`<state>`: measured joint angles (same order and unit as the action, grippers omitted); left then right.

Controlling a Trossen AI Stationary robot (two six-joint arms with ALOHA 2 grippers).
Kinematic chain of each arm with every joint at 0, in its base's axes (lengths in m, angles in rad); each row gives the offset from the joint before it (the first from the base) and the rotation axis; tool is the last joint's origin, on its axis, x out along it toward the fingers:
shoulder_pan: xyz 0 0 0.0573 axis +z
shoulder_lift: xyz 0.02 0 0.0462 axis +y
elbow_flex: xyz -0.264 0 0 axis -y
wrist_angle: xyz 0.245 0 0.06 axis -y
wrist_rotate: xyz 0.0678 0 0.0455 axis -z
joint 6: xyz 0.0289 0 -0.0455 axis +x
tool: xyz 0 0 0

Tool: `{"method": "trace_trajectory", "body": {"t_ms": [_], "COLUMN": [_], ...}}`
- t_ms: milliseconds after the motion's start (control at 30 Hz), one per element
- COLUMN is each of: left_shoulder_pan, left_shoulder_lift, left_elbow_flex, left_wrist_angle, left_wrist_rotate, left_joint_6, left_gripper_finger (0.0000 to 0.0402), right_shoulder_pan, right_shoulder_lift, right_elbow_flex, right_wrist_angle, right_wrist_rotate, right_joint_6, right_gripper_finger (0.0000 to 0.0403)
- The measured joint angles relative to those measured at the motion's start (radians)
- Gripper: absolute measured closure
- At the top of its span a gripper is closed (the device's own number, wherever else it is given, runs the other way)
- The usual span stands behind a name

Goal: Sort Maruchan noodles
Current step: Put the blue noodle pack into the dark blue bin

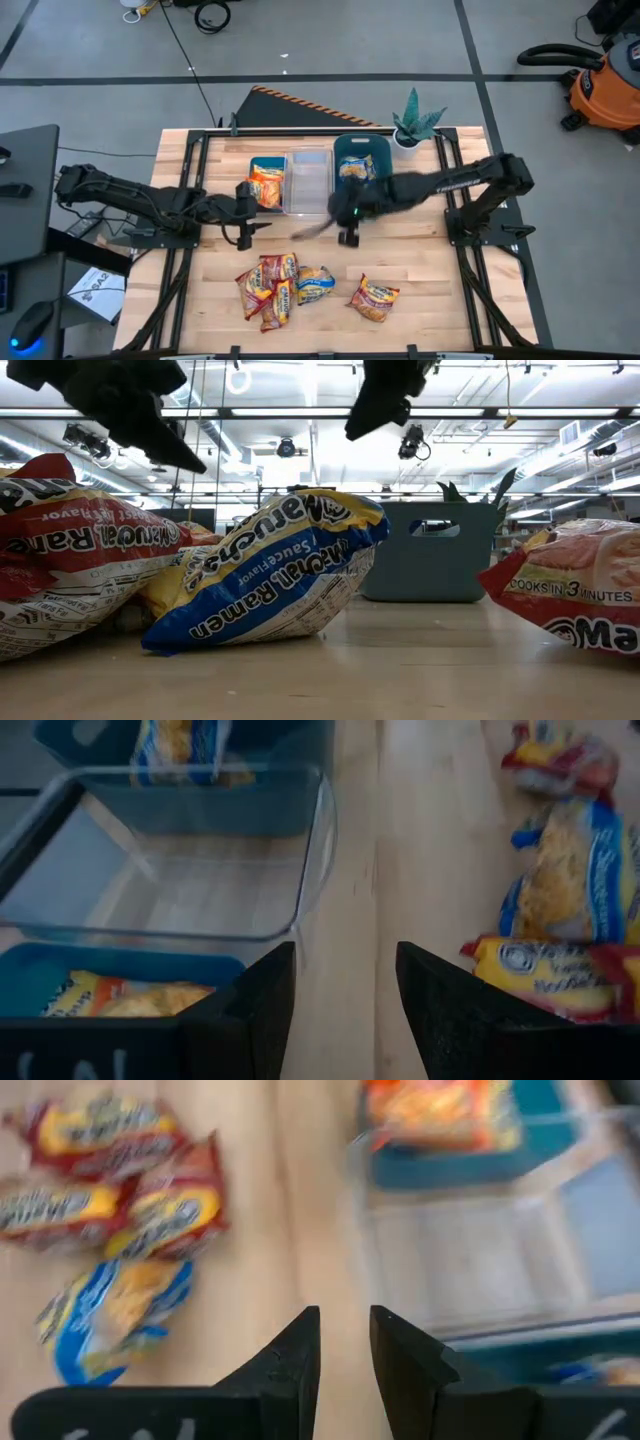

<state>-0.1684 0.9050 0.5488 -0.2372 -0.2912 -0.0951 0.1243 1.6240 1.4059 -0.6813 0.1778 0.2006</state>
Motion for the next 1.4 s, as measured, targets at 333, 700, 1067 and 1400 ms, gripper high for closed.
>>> {"method": "trace_trajectory", "body": {"t_ms": [333,700,1067,1400], "left_shoulder_pan": [0.003,0.016,0.007,0.008], "left_shoulder_lift": [-0.010,-0.037,-0.188,-0.186], "left_elbow_flex": [0.000,0.001,0.001,-0.040], "left_wrist_angle": [0.013,-0.034,-0.131,-0.076], "left_wrist_rotate": [0.000,0.000,0.000,-0.014], "left_joint_6": [-0.070,-0.051,-0.025,-0.017], "left_gripper_finger": [0.0221,0.0221,0.0221,0.0221], "right_shoulder_pan": [0.155,0.219,0.229,0.257], "right_shoulder_lift": [0.164,0.339,0.388,0.386], "right_elbow_flex": [0.100,0.359,0.382,0.388], "right_wrist_angle": [-0.020,-0.092,-0.114,-0.098], "right_wrist_rotate": [-0.023,-0.075,-0.125,-0.093], "right_joint_6": [0.061,0.008,0.137,0.093], "right_gripper_finger": [0.0306,0.0304,0.0288,0.0283]}}
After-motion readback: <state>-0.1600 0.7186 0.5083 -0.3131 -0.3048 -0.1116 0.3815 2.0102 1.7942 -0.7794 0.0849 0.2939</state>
